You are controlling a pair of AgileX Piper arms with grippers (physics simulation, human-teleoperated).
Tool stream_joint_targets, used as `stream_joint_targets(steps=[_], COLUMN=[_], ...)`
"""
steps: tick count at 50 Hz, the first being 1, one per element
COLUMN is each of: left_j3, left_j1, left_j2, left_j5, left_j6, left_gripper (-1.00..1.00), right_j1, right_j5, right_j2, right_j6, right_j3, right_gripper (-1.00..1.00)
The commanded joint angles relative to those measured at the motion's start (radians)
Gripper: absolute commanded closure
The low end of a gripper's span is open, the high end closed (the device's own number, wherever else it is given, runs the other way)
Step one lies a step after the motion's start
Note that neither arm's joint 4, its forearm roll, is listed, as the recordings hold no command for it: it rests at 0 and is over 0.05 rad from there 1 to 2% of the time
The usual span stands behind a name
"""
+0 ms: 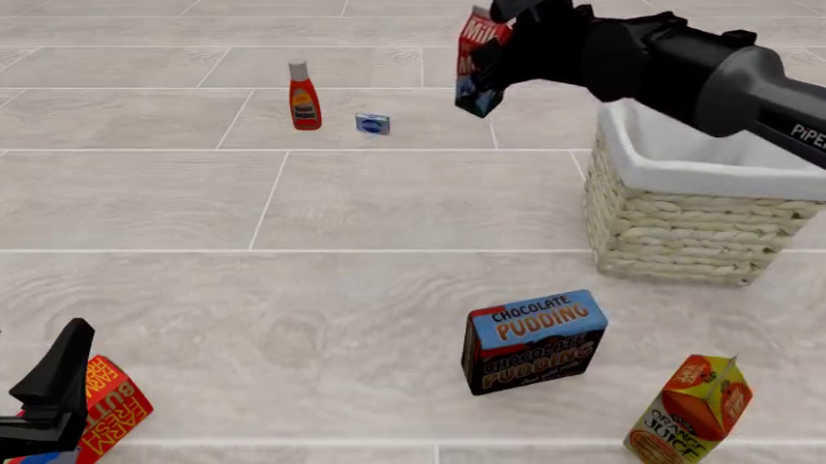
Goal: Pick the milk and place it in the basket.
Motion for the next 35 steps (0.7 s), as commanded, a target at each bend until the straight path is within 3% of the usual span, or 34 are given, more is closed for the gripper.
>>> stream_joint_targets(steps=[1,35], left_j3=[0.000,0.000], left_j1=[0.000,0.000], left_j2=[0.000,0.000], left_j5=[0.000,0.000], left_j6=[0.000,0.000], left_gripper=[-1.00,-1.00], right_j1=[-0.032,-0.198], right_j5=[0.002,0.001], right_j2=[-0.076,-0.186], right_j6=[0.021,0.030], right_j3=[0.017,0.093], right_gripper=[1.00,1.00])
